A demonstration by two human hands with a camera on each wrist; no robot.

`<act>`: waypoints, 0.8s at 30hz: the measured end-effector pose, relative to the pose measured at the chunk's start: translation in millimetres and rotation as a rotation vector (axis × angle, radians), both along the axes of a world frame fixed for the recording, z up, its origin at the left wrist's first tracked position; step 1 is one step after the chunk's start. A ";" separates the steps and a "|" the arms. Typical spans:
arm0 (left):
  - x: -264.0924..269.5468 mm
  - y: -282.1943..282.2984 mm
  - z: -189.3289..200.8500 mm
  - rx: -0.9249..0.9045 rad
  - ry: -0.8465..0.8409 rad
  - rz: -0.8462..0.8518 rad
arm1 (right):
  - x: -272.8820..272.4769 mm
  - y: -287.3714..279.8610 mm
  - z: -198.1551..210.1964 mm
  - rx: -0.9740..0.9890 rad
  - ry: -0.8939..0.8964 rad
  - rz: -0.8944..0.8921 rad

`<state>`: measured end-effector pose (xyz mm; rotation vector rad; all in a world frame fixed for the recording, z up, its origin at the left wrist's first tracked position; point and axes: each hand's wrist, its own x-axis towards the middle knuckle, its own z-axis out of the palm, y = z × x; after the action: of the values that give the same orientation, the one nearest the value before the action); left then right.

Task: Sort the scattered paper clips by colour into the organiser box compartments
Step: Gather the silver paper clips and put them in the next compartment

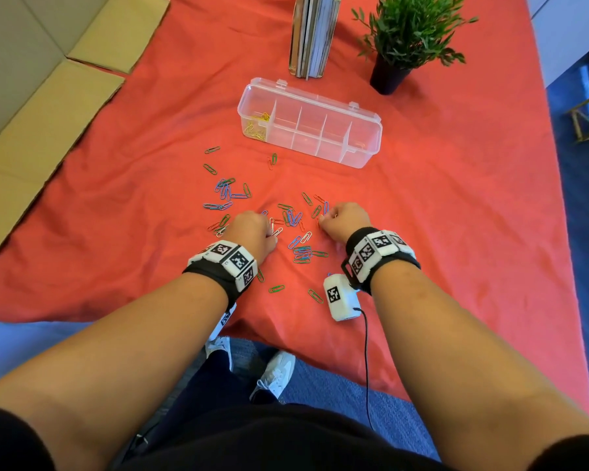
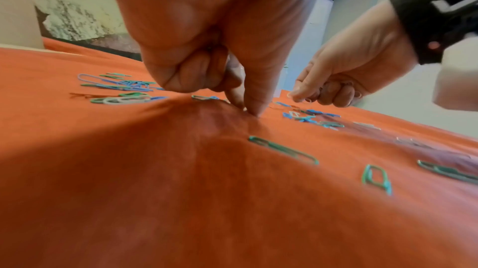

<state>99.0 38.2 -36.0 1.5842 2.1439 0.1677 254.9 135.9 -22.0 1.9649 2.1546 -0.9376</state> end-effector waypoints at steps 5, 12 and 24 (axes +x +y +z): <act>-9.0 -1.3 2.5 0.069 -0.142 0.071 | 1.1 -5.7 7.2 -0.394 0.736 -0.375; -34.6 -4.4 21.7 0.083 -0.938 0.590 | 2.5 -9.0 14.0 -0.773 1.076 -0.670; -30.4 -7.6 51.5 -0.022 -1.613 0.549 | -10.6 -13.7 4.8 -0.218 0.150 -0.058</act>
<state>68.6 30.6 15.5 0.3228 1.0876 1.1137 244.3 122.2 -17.2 1.9162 1.9755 -1.3070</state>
